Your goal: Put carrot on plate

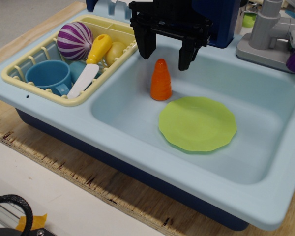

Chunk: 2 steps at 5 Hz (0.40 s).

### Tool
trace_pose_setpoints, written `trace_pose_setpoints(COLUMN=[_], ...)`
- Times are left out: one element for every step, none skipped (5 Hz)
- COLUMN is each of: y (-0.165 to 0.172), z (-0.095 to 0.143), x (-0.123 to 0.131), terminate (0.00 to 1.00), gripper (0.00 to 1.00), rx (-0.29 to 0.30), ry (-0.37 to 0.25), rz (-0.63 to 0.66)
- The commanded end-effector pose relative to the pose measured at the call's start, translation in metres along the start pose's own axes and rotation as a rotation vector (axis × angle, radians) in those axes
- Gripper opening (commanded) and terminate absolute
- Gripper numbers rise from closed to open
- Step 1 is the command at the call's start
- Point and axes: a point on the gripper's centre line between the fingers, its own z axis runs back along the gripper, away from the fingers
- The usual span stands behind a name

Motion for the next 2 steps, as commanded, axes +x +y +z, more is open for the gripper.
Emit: trace_pose_setpoints(y=[0.0068, 0.0068], z=[0.0028, -0.0010], x=[0.0064, 0.0033], terminate=[0.00, 0.00], gripper=[1.00, 1.00], rx=[-0.015, -0.027], ry=[-0.031, -0.027], rz=[0.005, 0.008])
